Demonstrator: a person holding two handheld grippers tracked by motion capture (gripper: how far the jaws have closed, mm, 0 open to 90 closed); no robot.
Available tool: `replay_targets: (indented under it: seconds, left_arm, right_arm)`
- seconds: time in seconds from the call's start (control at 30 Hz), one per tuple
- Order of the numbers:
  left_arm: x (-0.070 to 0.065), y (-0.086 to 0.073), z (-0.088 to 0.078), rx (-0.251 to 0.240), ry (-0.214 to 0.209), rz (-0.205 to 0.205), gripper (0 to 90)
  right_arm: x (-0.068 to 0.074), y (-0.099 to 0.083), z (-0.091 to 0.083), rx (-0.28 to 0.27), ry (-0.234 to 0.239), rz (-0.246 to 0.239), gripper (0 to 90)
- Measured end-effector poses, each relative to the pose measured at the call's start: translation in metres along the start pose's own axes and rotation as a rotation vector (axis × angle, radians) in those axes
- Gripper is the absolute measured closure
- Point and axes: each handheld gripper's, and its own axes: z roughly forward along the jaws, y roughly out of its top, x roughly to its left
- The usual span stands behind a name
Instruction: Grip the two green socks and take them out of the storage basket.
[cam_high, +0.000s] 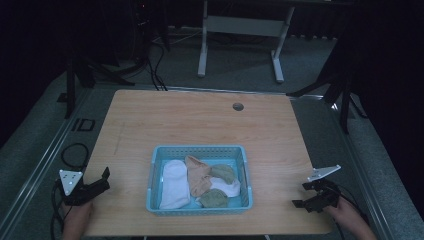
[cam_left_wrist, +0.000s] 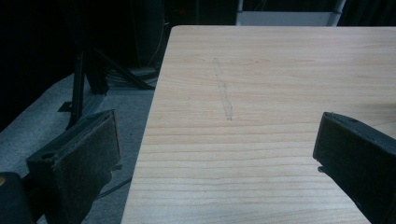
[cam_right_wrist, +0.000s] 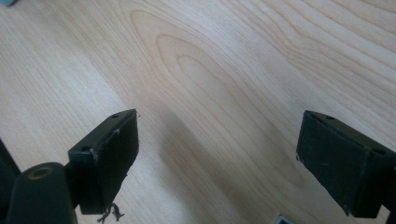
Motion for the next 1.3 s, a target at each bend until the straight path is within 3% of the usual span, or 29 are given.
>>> replay_targets:
  seconds: [0.2, 0.3, 0.7, 1.3]
  left_arm:
    - [0.000, 0.000, 0.000, 0.001, 0.000, 0.000, 0.4]
    - [0.000, 0.000, 0.000, 0.001, -0.001, 0.001, 0.4]
    - [0.000, 0.000, 0.000, 0.001, 0.000, 0.001, 0.4]
    - [0.000, 0.000, 0.000, 0.002, -0.004, 0.005, 0.3]
  right_arm:
    - [0.003, 0.005, -0.001, 0.025, 0.030, 0.003, 12.7]
    - [0.008, 0.007, -0.001, 0.044, -0.005, -0.029, 12.6]
    - [0.011, 0.020, -0.001, 0.075, -0.001, -0.042, 13.1]
    - [0.030, 0.061, -0.009, 0.093, 0.035, -0.150, 14.2]
